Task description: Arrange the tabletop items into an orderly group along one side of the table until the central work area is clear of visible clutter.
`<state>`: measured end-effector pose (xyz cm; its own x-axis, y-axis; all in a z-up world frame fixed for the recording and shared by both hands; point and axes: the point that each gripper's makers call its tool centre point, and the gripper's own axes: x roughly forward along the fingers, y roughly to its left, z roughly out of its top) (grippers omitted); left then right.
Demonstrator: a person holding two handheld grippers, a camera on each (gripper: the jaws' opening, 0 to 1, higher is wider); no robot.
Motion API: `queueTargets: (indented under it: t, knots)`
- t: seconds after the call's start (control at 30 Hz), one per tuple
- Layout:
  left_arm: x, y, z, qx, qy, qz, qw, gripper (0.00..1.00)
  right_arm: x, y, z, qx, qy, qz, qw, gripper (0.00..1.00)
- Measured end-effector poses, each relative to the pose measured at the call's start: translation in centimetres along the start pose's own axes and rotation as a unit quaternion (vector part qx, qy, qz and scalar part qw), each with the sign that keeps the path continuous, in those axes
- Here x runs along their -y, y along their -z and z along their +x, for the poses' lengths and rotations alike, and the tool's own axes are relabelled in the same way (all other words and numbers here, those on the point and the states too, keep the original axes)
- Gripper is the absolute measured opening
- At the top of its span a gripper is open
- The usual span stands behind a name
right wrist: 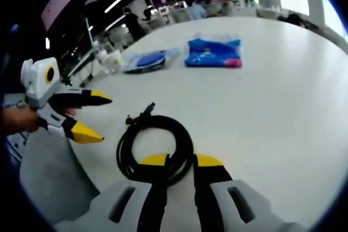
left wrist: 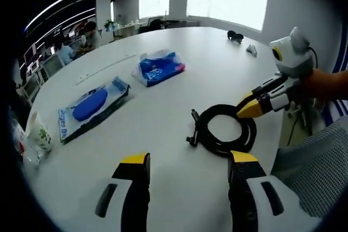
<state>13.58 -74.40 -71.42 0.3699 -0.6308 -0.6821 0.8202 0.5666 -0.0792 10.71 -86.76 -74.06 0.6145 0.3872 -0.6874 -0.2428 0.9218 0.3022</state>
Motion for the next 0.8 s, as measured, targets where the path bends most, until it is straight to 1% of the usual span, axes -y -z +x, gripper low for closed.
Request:
queueTargets:
  t: [0.13, 0.2, 0.3, 0.4, 0.43, 0.53, 0.7, 0.8]
  knots:
    - [0.9, 0.6, 0.4, -0.011, 0.011, 0.0, 0.9999, 0.52, -0.6, 0.2, -0.1, -0.006, -0.004, -0.002, 1.0, 0.14]
    - [1.8, 1.1, 0.5, -0.02, 0.021, 0.011, 0.9995, 0.51, -0.8, 0.3, 0.0, -0.009, -0.008, -0.002, 0.9999, 0.14]
    - [2.2, 1.6, 0.7, -0.028, 0.025, 0.021, 0.9991, 0.49, -0.9, 0.4, 0.0, -0.01, -0.009, -0.003, 0.9999, 0.14]
    - [2.3, 1.9, 0.9, -0.034, 0.025, 0.024, 0.9988, 0.49, -1.2, 0.3, 0.0, -0.012, -0.013, -0.001, 0.9998, 0.13]
    - [2.4, 1.9, 0.9, -0.037, 0.024, 0.026, 0.9987, 0.48, -1.2, 0.3, -0.1, -0.012, -0.015, -0.001, 0.9998, 0.11]
    - [2.4, 2.1, 1.0, -0.043, 0.023, 0.031, 0.9983, 0.46, -1.6, 0.2, -0.1, -0.015, -0.016, -0.008, 0.9997, 0.1]
    - [1.9, 2.7, 1.2, -0.054, 0.016, 0.038, 0.9977, 0.43, -2.2, 0.5, 0.1, -0.019, -0.025, -0.011, 0.9994, 0.1]
    - [1.3, 2.8, 1.1, -0.056, 0.004, 0.039, 0.9976, 0.41, -2.5, 0.5, 0.1, -0.021, -0.029, -0.011, 0.9993, 0.1]
